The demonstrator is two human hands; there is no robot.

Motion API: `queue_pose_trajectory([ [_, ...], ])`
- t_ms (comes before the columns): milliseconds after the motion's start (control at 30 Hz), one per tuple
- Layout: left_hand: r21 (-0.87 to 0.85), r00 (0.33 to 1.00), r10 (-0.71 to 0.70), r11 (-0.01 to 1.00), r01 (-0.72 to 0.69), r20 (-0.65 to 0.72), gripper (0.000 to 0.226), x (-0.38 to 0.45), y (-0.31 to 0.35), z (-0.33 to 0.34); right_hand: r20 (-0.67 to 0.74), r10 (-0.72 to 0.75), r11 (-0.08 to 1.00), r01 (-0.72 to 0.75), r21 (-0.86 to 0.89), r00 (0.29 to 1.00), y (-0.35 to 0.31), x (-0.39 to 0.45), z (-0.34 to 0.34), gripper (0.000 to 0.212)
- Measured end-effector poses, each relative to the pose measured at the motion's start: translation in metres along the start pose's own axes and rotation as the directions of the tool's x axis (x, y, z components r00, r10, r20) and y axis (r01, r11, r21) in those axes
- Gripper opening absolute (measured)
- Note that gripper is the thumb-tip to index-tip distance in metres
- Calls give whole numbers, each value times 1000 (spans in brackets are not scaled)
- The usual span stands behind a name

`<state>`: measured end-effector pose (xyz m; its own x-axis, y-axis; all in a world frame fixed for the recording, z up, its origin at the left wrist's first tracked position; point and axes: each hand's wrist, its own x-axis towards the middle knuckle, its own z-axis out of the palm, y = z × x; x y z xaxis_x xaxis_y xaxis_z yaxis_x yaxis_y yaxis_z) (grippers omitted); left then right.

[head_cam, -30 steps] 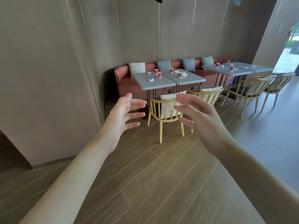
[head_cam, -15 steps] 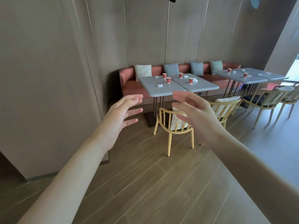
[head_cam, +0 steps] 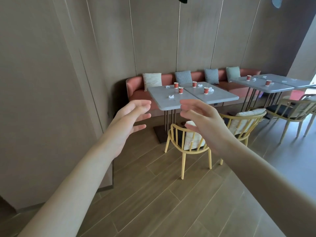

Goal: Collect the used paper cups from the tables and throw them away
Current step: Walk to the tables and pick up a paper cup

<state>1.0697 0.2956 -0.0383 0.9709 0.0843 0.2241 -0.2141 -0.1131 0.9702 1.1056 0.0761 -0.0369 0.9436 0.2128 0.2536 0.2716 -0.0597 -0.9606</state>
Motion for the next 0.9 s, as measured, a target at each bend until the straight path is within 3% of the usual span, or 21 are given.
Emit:
queue_pose_trajectory([
  [400, -20, 997, 31, 999, -30, 67, 34, 195, -13, 80, -31, 3, 1000, -3, -3, 1000, 46, 165, -89, 27],
  [667, -96, 995, -85, 991, 90, 59, 44, 278, -43, 128, -96, 33, 999, -31, 24, 995, 79, 235, -149, 28],
  [900, 0, 996, -72, 997, 72, 46, 33, 346, -76, 130, -124, 72, 996, -65, 62, 990, 109, 298, -144, 28],
])
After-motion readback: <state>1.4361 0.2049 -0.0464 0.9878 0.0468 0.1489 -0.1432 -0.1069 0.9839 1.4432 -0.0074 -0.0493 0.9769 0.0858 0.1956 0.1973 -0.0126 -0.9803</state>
